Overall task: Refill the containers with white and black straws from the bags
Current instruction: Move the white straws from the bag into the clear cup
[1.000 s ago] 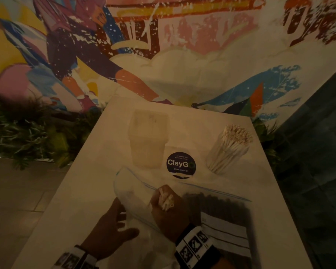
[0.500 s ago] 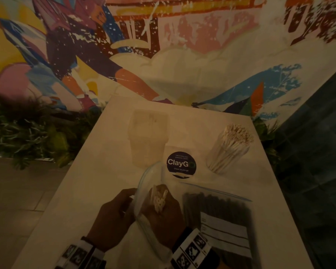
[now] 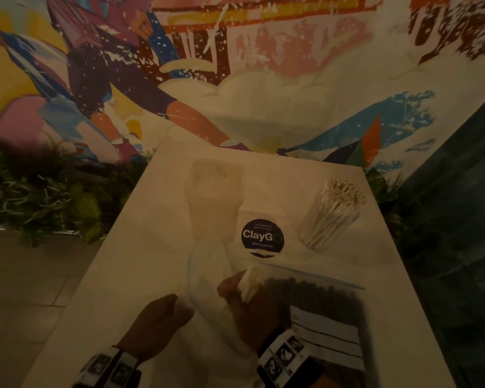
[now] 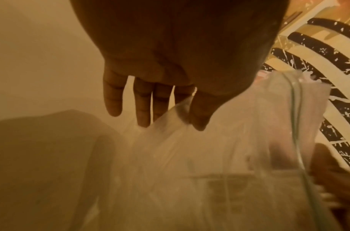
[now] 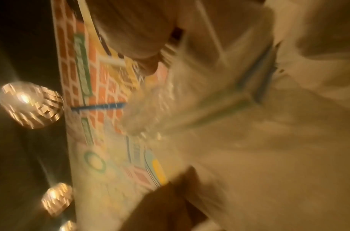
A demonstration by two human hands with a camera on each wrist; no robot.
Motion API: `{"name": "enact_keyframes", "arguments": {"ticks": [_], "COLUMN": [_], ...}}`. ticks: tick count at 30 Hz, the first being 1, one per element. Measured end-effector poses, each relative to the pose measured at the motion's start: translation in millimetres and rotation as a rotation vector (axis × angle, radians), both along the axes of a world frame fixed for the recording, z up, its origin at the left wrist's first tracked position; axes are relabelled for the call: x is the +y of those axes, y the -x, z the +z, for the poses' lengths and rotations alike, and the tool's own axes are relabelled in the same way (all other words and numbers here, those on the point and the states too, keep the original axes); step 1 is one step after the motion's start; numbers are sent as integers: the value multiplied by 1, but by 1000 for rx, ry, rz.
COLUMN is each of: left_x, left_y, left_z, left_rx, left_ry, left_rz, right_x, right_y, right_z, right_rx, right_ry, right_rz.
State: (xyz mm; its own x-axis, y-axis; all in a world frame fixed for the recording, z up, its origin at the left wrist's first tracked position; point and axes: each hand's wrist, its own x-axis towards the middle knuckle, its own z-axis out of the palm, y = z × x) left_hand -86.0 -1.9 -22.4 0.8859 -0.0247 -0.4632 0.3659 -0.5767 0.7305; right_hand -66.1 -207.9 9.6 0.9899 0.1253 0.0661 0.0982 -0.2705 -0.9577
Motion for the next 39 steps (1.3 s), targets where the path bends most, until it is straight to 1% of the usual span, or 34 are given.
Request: {"name": "enact_keyframes", "arguments": {"ticks": [3, 6, 7, 9, 11, 12, 13, 14, 15, 17, 18, 19, 20, 21, 22, 24, 25, 26, 28, 30, 31, 32, 33, 34, 35, 36, 39], "left_x": [1, 6, 8, 5, 2, 0, -4, -7, -11, -18, -18, -18, -15, -10, -2, 15, 24, 32, 40, 38, 35, 37, 41, 45, 50, 51, 29], "left_y": [-1, -2, -3, -5, -10, -11, -11, -11, -11, -11, -12, -11, -11, -12, -13, -15, -16, -18, -19, -19, -18, -18, -17, -16, -14, -13, -4], "left_z": [9, 19, 22, 33, 33, 35, 40, 42, 47, 58, 58, 57, 56, 54, 52, 46, 42, 36, 25, 20, 22, 23, 25, 29, 32, 38, 54], "left_rx": [-30, -82, -93, -124, -144, -135, -128, -114, -146, -239, -294, -340, -361, -395, -412, -355, -314, -274, -204, -164, -140, -118, -89, -57, 6, 107, 535], "left_ry": [132, 98, 88, 39, 26, 45, 62, 39, 12, -43, -41, -46, -59, -78, -103, -134, -140, -133, -17, 113, 113, 71, -8, -101, -156, -138, 115], "left_rz": [157, 219, 211, 201, 221, 208, 199, 174, 140, 66, 21, 4, 41, 107, 201, 416, 492, 553, 660, 757, 808, 863, 909, 909, 855, 785, 555], "right_x": [-7, -16, -20, -29, -39, -42, -42, -39, -33, -18, -11, -7, -8, -13, -22, -37, -43, -45, -46, -46, -47, -48, -50, -53, -55, -56, -51], "right_y": [-14, -27, -31, -40, -48, -50, -54, -55, -53, -41, -35, -31, -29, -29, -30, -30, -30, -28, -22, -19, -18, -17, -15, -13, -11, -8, -3], "right_z": [37, 85, 97, 118, 129, 131, 125, 118, 107, 80, 68, 58, 53, 51, 51, 53, 53, 54, 51, 47, 45, 44, 44, 44, 43, 42, 38], "right_rx": [-80, -170, -188, -159, -86, -54, -21, 19, 84, 286, 357, 380, 356, 342, 354, 444, 499, 551, 618, 648, 653, 648, 642, 638, 632, 625, 637], "right_ry": [-276, -483, -555, -648, -636, -573, -447, -272, -82, 317, 465, 580, 626, 603, 513, 286, 224, 205, 182, 81, 26, -32, -88, -137, -167, -189, -243], "right_rz": [-173, -335, -369, -431, -441, -395, -323, -225, -122, 99, 168, 177, 134, 65, -24, -163, -180, -169, -132, -172, -197, -229, -263, -297, -312, -318, -309]}}
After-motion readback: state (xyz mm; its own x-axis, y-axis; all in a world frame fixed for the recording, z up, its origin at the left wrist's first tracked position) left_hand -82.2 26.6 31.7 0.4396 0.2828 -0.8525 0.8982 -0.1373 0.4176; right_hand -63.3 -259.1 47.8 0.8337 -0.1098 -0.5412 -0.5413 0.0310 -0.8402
